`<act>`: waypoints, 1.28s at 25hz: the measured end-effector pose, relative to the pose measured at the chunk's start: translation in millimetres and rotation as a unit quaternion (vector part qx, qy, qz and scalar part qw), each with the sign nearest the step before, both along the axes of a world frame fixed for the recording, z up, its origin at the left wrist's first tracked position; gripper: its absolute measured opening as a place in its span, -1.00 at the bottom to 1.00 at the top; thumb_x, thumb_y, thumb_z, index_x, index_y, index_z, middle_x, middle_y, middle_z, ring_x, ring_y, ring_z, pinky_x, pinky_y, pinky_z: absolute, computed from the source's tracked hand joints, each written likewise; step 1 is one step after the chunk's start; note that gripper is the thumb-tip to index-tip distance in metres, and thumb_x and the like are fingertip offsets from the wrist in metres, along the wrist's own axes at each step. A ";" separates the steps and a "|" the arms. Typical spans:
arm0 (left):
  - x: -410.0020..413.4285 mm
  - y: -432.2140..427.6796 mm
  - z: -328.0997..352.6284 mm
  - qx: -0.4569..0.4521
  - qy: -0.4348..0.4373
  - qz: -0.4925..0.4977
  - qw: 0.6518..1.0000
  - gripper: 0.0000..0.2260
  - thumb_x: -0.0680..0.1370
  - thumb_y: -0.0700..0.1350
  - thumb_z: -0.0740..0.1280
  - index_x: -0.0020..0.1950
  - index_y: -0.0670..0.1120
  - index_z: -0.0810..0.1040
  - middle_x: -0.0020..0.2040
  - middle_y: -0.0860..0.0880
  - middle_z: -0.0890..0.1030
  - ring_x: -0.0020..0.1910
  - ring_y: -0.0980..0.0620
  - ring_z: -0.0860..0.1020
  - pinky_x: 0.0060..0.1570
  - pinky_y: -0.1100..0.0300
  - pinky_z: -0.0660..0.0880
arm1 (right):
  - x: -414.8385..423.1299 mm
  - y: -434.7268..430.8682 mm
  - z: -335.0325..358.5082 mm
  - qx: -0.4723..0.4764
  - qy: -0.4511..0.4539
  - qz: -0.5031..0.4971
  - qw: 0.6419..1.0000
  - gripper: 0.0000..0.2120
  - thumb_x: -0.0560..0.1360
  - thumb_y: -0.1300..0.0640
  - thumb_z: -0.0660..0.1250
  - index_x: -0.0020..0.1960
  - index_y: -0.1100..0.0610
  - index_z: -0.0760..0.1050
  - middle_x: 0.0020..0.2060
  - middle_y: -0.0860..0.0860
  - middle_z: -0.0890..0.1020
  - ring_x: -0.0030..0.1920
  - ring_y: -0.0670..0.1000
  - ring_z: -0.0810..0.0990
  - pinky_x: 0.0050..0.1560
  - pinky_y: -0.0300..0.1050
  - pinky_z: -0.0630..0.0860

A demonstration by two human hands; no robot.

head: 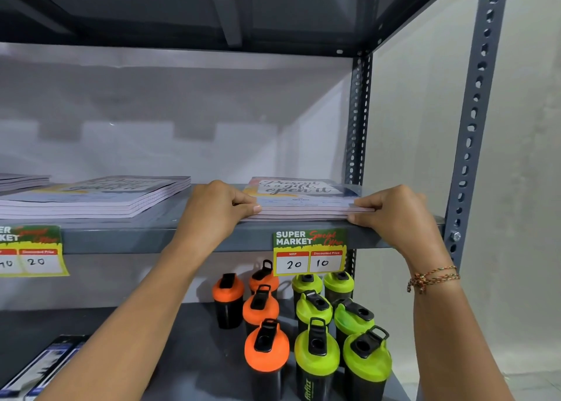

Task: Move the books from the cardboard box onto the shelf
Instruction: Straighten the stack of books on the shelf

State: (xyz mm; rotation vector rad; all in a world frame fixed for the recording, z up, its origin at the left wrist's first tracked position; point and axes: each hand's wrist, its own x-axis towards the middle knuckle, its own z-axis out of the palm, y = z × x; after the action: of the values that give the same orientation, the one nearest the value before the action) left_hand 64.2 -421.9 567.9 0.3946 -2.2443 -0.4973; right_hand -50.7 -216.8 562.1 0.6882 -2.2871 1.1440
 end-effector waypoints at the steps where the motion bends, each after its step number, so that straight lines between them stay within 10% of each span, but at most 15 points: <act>1: -0.9 -1.4 0.0 0.002 0.000 -0.002 1.000 -0.77 0.50 -0.09 0.41 0.13 -0.12 0.65 0.18 -0.02 0.66 0.18 0.06 0.57 -0.01 0.36 0.32 | -0.2 -0.3 -0.6 0.000 0.005 -0.007 1.000 -0.71 0.38 0.19 0.49 0.09 0.20 0.63 0.01 0.15 0.70 0.05 0.09 0.58 -0.02 -0.25 0.41; 32: -4.7 2.5 -4.0 -0.007 -0.022 0.037 0.999 -0.66 0.46 -0.07 0.45 0.21 -0.09 0.60 0.23 -0.13 0.62 0.27 -0.07 0.49 0.26 0.15 0.40 | -16.6 -0.9 3.4 -0.001 -0.027 0.007 1.000 -0.67 0.34 0.14 0.52 0.08 0.19 0.63 0.07 0.13 0.68 -0.06 -0.07 0.51 -0.04 -0.31 0.36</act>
State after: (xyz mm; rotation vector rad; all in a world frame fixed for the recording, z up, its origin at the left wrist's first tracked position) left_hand 59.5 -419.3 563.9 0.4840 -2.2642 -0.4364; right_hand -67.3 -217.7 565.5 0.6812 -2.3295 1.1832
